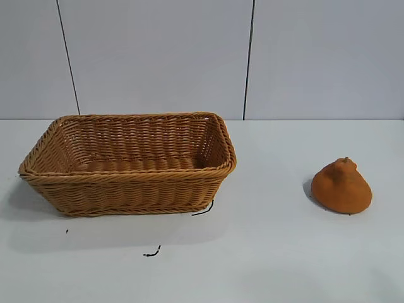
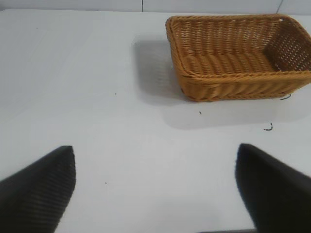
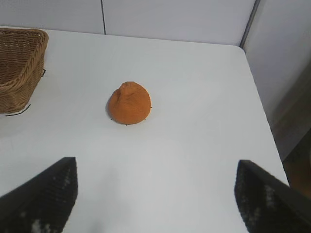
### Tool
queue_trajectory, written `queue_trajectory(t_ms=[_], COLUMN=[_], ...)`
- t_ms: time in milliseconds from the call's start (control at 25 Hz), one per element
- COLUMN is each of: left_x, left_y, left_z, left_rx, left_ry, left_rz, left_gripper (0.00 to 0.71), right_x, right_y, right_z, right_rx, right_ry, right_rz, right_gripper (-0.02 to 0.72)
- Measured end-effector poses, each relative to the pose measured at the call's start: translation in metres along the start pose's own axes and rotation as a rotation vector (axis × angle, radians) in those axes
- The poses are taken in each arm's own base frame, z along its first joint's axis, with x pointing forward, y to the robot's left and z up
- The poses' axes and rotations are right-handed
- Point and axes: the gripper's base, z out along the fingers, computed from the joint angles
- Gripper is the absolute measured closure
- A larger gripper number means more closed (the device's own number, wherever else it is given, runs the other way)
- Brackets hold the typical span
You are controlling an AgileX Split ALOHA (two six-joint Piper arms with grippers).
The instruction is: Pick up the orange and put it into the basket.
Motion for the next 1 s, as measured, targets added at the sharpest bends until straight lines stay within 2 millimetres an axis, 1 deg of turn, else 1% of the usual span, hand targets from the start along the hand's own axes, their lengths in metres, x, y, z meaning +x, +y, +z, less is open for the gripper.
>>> queue_trajectory(t_ms=[360,440,520,640,720,800,880,920,1000], left_x=[0.0,0.0,0.0,0.0,0.0,0.0,0.0,0.0,0.0], left_y=[0.0,0.0,0.0,0.0,0.0,0.0,0.0,0.0,0.0], left_z=[0.0,0.0,0.0,0.0,0.0,0.0,0.0,0.0,0.0], left_rx=[0.0,0.0,0.0,0.001,0.001,0.0,0.0,0.0,0.0], left_ry=[0.0,0.0,0.0,0.002,0.001,0.001,0.001,0.001,0.001], left_rz=[0.0,0.0,0.0,-0.001,-0.001,0.0,0.0,0.0,0.0], left_gripper=[0.071,0.071,0.071,0.071,0.071,0.071,0.071,0.071,0.071], right_x=[-0.001,-0.011,-0.027,-0.059,-0.083,-0.104,-0.122,-0.129,-0.142], right_y=[0.0,0.0,-0.001,-0.001,-0.001,0.0,0.002,0.003,0.006], right_z=[0.001,0.006,0.015,0.038,0.061,0.086,0.115,0.128,0.162], right_rx=[0.0,-0.001,-0.002,-0.001,-0.008,-0.022,-0.046,-0.055,-0.078], right_ry=[0.009,0.054,0.122,0.248,0.333,0.406,0.477,0.504,0.57], right_rz=[0.0,-0.001,-0.002,-0.006,-0.003,0.013,0.042,0.053,0.087], right_gripper=[0.073,0.073,0.073,0.073,0.073,0.073,0.073,0.078,0.081])
